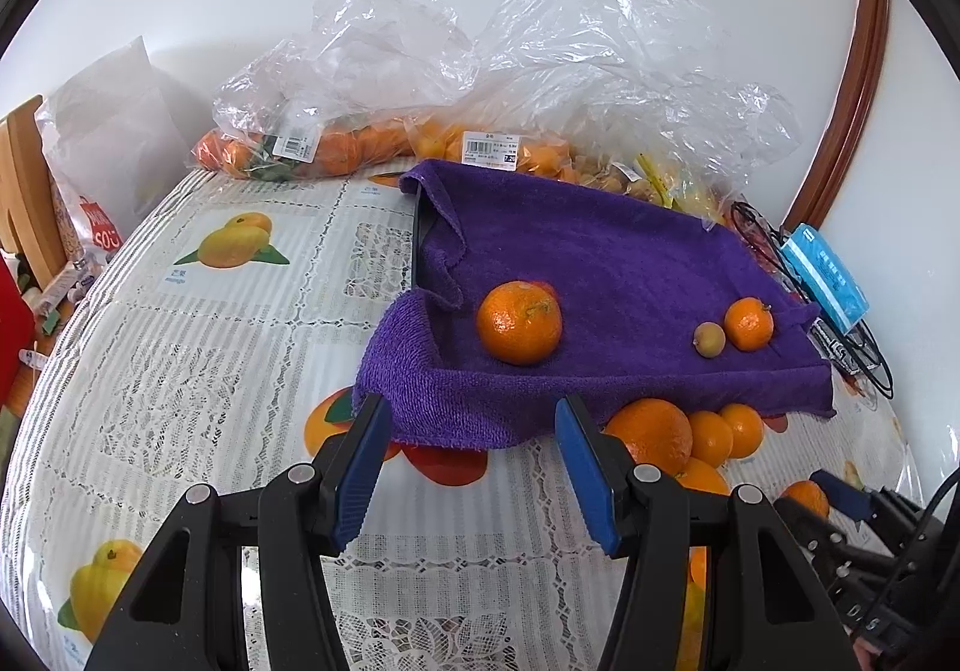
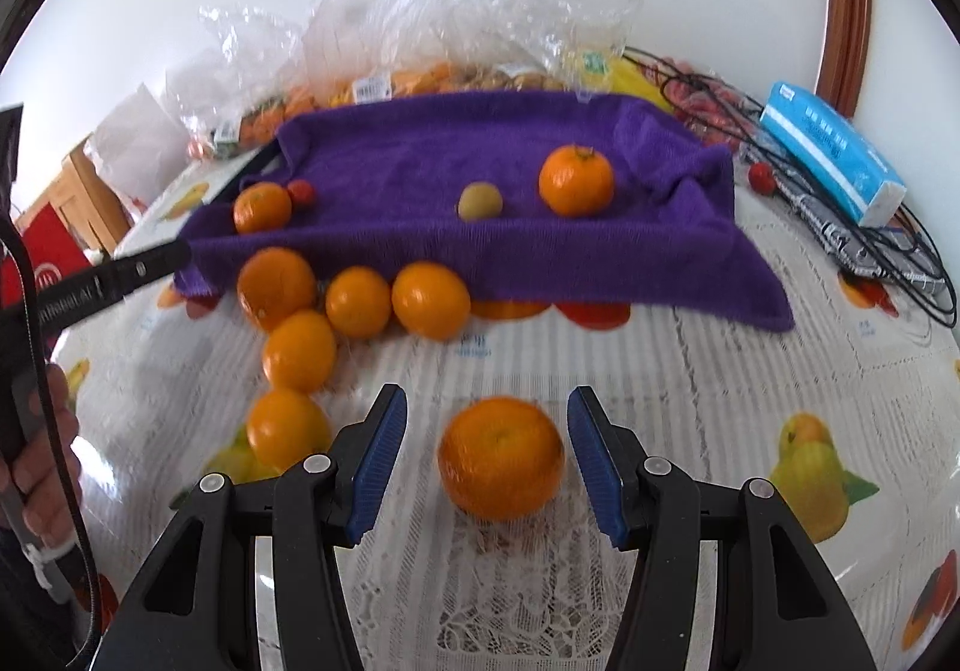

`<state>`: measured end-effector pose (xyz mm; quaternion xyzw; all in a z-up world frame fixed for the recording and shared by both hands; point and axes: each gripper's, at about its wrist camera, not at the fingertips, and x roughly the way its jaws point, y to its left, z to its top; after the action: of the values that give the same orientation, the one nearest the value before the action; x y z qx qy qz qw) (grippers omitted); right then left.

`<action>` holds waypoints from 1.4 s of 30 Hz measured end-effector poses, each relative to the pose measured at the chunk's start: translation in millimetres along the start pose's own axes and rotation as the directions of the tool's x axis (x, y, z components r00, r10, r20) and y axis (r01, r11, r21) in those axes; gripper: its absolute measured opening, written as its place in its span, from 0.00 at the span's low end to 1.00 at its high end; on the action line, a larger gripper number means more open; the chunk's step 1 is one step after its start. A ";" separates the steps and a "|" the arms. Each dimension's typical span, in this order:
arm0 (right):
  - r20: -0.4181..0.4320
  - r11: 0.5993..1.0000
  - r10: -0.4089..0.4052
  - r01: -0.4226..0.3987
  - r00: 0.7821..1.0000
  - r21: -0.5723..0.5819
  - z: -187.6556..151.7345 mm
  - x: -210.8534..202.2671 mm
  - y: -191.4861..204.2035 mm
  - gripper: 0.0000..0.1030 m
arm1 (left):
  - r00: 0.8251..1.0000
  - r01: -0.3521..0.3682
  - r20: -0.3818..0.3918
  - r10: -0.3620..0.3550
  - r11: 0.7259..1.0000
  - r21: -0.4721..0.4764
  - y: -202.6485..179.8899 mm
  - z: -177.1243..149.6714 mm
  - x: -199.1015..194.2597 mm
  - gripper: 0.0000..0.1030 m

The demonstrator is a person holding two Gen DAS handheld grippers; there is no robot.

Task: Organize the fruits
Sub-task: 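Withdraw both tools from the towel toward the loose oranges on the table, then grasp an orange with the right tool while the left tool grasps another orange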

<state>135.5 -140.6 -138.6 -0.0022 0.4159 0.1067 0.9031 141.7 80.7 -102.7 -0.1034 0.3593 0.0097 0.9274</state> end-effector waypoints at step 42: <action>0.057 0.998 -0.039 0.042 0.998 -0.048 15.5 10.5 -35.1 0.40 | 0.975 0.135 -0.174 -0.136 0.991 -0.019 -48.2 -10.5 44.2 0.40</action>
<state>160.6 -171.5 -139.3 -0.0299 0.3873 0.0988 0.9161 171.9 29.0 -130.9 -0.1312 0.4312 -0.0614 0.8905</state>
